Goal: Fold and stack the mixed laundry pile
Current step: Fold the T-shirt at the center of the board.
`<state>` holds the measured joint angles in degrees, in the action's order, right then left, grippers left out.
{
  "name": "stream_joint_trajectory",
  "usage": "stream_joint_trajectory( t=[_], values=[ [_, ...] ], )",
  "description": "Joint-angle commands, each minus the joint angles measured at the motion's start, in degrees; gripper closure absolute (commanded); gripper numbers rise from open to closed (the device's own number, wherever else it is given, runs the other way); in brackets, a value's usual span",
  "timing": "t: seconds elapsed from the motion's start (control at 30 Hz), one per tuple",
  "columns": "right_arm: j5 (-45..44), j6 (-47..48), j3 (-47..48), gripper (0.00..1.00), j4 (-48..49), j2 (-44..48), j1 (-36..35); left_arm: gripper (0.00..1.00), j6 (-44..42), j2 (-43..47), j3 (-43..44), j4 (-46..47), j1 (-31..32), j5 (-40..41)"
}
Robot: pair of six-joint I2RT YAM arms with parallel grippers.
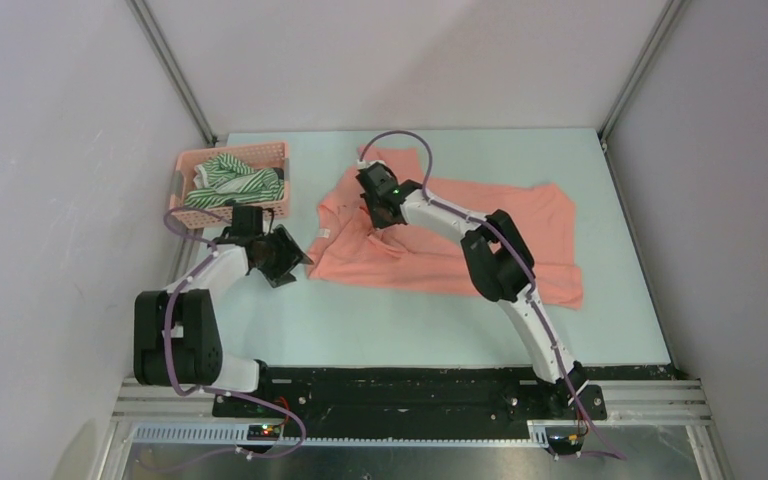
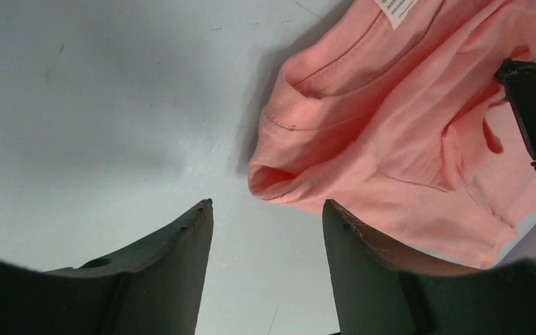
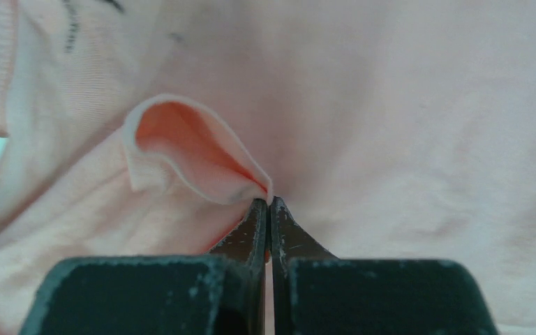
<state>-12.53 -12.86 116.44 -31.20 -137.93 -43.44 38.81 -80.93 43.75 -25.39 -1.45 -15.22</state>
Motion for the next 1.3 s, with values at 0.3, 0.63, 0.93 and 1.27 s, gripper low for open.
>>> stream_joint_trajectory(
  t=[0.3, 0.63, 0.93, 1.27],
  values=[
    [6.2, 3.2, -7.7, 0.93, 8.8, 9.3, 4.8, 0.43, 1.8, -6.0, 0.5, 4.3, 2.2, 5.0],
    [6.2, -4.4, -9.9, 0.61, 0.7, 16.9, 9.3, 0.46, 1.4, 1.7, 2.4, 2.6, 8.7, 13.6],
    [15.9, -5.2, -16.8, 0.5, 4.3, 22.5, 6.4, 0.47, 2.5, -0.3, 9.4, 2.0, 15.6, 16.1],
    [27.7, -11.0, -22.1, 0.69, 9.5, 19.3, 5.8, 0.54, 2.6, -9.7, 7.8, 2.4, 16.0, 13.3]
  ],
)
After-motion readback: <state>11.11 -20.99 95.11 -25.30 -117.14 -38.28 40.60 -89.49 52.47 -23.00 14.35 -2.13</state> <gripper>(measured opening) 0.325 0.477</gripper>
